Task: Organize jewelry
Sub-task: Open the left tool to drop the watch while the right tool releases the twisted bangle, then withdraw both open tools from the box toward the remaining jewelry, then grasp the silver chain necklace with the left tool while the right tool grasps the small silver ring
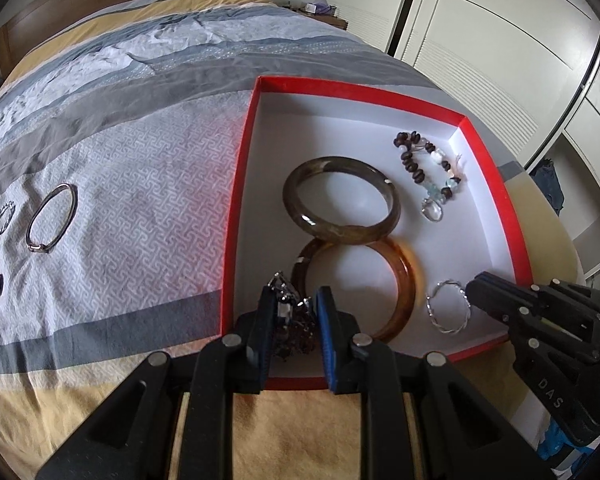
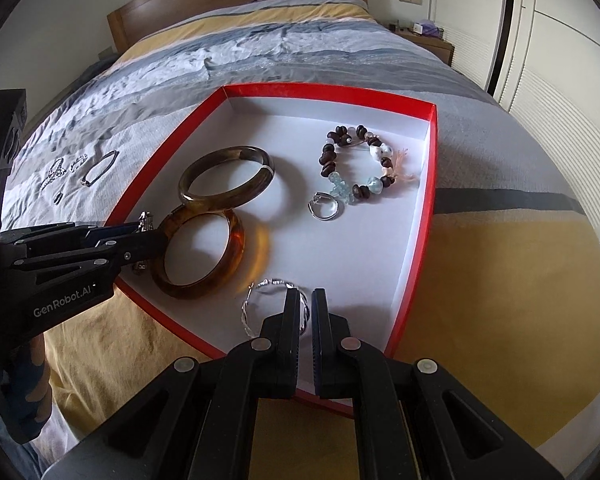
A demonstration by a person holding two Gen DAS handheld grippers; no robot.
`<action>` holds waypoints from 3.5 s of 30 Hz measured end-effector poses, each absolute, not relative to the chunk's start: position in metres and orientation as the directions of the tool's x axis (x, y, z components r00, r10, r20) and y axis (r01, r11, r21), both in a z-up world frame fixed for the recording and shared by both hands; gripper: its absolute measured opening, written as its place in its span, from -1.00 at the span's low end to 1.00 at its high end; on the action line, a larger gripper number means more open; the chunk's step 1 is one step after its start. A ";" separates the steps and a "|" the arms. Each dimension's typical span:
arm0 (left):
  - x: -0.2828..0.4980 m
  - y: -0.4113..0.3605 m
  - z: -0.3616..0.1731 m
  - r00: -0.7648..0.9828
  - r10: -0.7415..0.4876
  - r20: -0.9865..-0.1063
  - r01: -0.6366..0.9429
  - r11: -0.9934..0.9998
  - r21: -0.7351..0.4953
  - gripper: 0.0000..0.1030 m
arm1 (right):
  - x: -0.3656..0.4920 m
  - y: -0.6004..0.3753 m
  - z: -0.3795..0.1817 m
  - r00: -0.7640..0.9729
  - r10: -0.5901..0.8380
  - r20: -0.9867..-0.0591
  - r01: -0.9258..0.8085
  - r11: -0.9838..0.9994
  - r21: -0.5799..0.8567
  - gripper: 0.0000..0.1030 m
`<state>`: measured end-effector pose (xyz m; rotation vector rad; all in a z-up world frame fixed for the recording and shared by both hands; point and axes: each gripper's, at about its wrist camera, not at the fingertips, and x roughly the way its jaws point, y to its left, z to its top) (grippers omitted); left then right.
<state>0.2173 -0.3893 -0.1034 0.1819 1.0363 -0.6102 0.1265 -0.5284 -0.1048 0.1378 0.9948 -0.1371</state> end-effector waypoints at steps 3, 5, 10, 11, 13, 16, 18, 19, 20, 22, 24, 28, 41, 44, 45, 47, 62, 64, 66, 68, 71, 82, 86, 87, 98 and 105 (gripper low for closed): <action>0.216 -0.388 -0.098 0.356 -0.399 -0.845 0.560 0.815 -0.149 -0.47 | 0.122 -0.530 -0.100 0.541 -0.055 -0.839 0.195 0.979 0.062 -0.86; 0.214 -0.387 -0.091 0.351 -0.412 -0.841 0.561 0.811 -0.163 -0.42 | 0.118 -0.533 -0.094 0.547 -0.055 -0.836 0.205 0.976 0.070 -0.85; 0.203 -0.379 -0.067 0.372 -0.425 -0.825 0.562 0.811 -0.164 -0.34 | 0.100 -0.539 -0.068 0.578 -0.076 -0.813 0.238 0.968 0.079 -0.85; 0.199 -0.376 -0.060 0.376 -0.427 -0.822 0.561 0.811 -0.164 -0.34 | 0.096 -0.540 -0.061 0.585 -0.080 -0.807 0.244 0.966 0.081 -0.85; 0.192 -0.370 -0.048 0.387 -0.433 -0.814 0.559 0.812 -0.166 -0.34 | 0.087 -0.540 -0.047 0.601 -0.088 -0.794 0.257 0.962 0.088 -0.84; 0.177 -0.355 -0.027 0.407 -0.442 -0.800 0.553 0.816 -0.170 -0.34 | 0.071 -0.536 -0.024 0.628 -0.097 -0.772 0.269 0.958 0.098 -0.78; 0.167 -0.341 -0.011 0.426 -0.442 -0.789 0.543 0.823 -0.168 -0.33 | 0.059 -0.532 -0.006 0.650 -0.103 -0.753 0.275 0.955 0.107 -0.72; 0.162 -0.334 -0.005 0.435 -0.442 -0.784 0.536 0.827 -0.169 -0.33 | 0.051 -0.529 0.003 0.664 -0.104 -0.741 0.279 0.953 0.117 -0.71; 0.158 -0.326 0.002 0.444 -0.442 -0.780 0.530 0.831 -0.169 -0.33 | 0.046 -0.524 0.011 0.675 -0.104 -0.731 0.282 0.951 0.125 -0.70; 0.148 -0.306 0.015 0.466 -0.437 -0.770 0.515 0.841 -0.166 -0.33 | 0.034 -0.517 0.026 0.696 -0.103 -0.711 0.283 0.949 0.140 -0.68; 0.136 -0.284 0.028 0.494 -0.425 -0.759 0.497 0.854 -0.156 -0.33 | 0.022 -0.506 0.041 0.717 -0.102 -0.689 0.281 0.948 0.152 -0.62; 0.115 -0.233 0.051 0.554 -0.394 -0.733 0.444 0.885 -0.140 -0.33 | 0.000 -0.482 0.065 0.755 -0.090 -0.650 0.262 0.950 0.172 -0.54; 0.058 -0.072 0.124 0.733 -0.282 -0.619 0.267 0.956 -0.119 -0.33 | -0.051 -0.388 0.128 0.835 -0.036 -0.550 0.149 0.975 0.163 -0.42; 0.047 -0.038 0.132 0.757 -0.256 -0.602 0.224 0.966 -0.129 -0.33 | -0.058 -0.369 0.138 0.847 -0.020 -0.531 0.118 0.982 0.150 -0.42; 0.043 -0.026 0.134 0.763 -0.248 -0.597 0.208 0.969 -0.136 -0.33 | -0.059 -0.363 0.141 0.850 -0.015 -0.526 0.107 0.984 0.143 -0.41; 0.038 -0.007 0.137 0.773 -0.233 -0.590 0.180 0.972 -0.149 -0.33 | -0.062 -0.351 0.147 0.855 -0.007 -0.518 0.087 0.988 0.130 -0.41; 0.051 0.050 0.127 0.778 -0.197 -0.597 0.107 0.977 -0.183 -0.33 | -0.056 -0.314 0.162 0.865 0.010 -0.501 0.042 0.995 0.092 -0.37; 0.059 0.052 0.121 0.770 -0.194 -0.608 0.103 0.978 -0.182 -0.33 | -0.050 -0.315 0.158 0.860 0.011 -0.510 0.045 0.994 0.098 -0.37; 0.067 0.052 0.114 0.760 -0.193 -0.620 0.102 0.978 -0.180 -0.33 | -0.043 -0.315 0.153 0.853 0.014 -0.522 0.047 0.993 0.104 -0.37; 0.078 0.053 0.105 0.749 -0.188 -0.635 0.098 0.980 -0.174 -0.33 | -0.032 -0.314 0.145 0.842 0.019 -0.538 0.046 0.993 0.106 -0.37; 0.097 0.053 0.089 0.726 -0.192 -0.661 0.096 0.979 -0.179 -0.33 | -0.013 -0.312 0.131 0.824 0.025 -0.566 0.041 0.994 0.103 -0.37; 0.172 0.051 0.015 0.639 -0.183 -0.747 0.067 0.981 -0.184 -0.33 | 0.072 -0.304 0.057 0.744 0.091 -0.662 0.007 0.990 0.143 -0.37; 0.205 0.049 -0.007 0.614 -0.194 -0.765 0.071 0.979 -0.191 -0.33 | 0.104 -0.299 0.029 0.708 0.120 -0.696 -0.008 0.987 0.162 -0.37; 0.213 0.047 -0.011 0.609 -0.199 -0.767 0.074 0.978 -0.195 -0.33 | 0.111 -0.298 0.023 0.700 0.127 -0.703 -0.013 0.986 0.165 -0.37; 0.326 0.018 -0.061 0.558 -0.234 -0.796 0.089 0.971 -0.223 -0.33 | 0.193 -0.279 -0.044 0.614 0.213 -0.760 -0.077 0.974 0.212 -0.37; 0.374 0.005 -0.089 0.532 -0.276 -0.800 0.094 0.959 -0.268 -0.33 | 0.231 -0.266 -0.077 0.577 0.262 -0.774 -0.124 0.964 0.234 -0.37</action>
